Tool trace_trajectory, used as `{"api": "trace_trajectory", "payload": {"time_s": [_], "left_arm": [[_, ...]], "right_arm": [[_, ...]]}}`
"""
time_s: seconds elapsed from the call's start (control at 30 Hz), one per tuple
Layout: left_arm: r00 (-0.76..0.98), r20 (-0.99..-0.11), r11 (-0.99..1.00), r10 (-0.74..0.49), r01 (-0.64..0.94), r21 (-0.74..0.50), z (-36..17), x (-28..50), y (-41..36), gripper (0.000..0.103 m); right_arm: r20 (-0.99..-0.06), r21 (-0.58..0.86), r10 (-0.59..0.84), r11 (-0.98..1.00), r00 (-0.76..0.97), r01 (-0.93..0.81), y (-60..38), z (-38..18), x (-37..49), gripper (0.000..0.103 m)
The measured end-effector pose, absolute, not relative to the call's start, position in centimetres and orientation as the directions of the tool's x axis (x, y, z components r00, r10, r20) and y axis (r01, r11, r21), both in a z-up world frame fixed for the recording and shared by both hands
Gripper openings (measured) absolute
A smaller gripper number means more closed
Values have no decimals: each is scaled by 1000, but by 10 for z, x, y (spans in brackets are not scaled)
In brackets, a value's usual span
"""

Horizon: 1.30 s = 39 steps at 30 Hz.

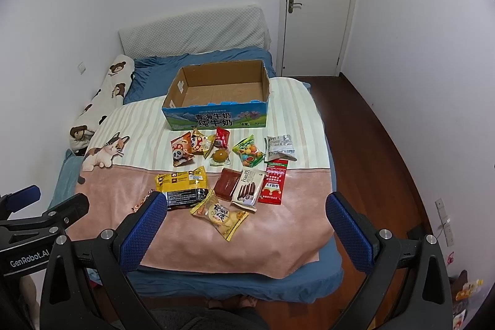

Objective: Organize snacks
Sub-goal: 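Grasp the yellow-black biscuit bag with the left tool while the right grasps the yellow cracker bag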

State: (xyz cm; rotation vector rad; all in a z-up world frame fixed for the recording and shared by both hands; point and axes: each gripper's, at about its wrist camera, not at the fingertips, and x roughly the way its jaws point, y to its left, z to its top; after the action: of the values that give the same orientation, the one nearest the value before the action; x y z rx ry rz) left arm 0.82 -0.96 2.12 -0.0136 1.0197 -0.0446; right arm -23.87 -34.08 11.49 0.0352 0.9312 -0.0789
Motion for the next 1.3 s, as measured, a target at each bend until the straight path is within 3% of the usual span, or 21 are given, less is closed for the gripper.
{"api": "trace_trajectory", "payload": {"time_s": [0.33, 0.47, 0.63, 0.83, 1.07, 1.3], "left_arm": [[532, -845, 998, -51, 54, -27, 12, 19, -6, 103], [552, -834, 993, -17, 105, 49, -14, 41, -3, 103], [562, -824, 940, 75, 237, 247, -72, 82, -7, 103], [495, -861, 806, 117, 459, 374, -157, 133, -16, 103], [448, -889, 626, 99, 666, 405, -232, 174, -38, 102], [345, -930, 489, 128, 794, 362, -292, 210, -55, 102]], "right_arm": [[-818, 24, -41, 994, 574, 105, -342, 103, -231, 103], [-846, 73, -12, 988, 533, 138, -347, 74, -214, 103], [-893, 130, 49, 980, 447, 152, -349, 5, -178, 103], [-951, 179, 142, 977, 276, 114, -336, -108, -138, 103], [-976, 129, 147, 985, 162, -114, -303, -209, -102, 103], [-993, 97, 112, 953, 36, -288, -279, -282, -81, 101]]}}
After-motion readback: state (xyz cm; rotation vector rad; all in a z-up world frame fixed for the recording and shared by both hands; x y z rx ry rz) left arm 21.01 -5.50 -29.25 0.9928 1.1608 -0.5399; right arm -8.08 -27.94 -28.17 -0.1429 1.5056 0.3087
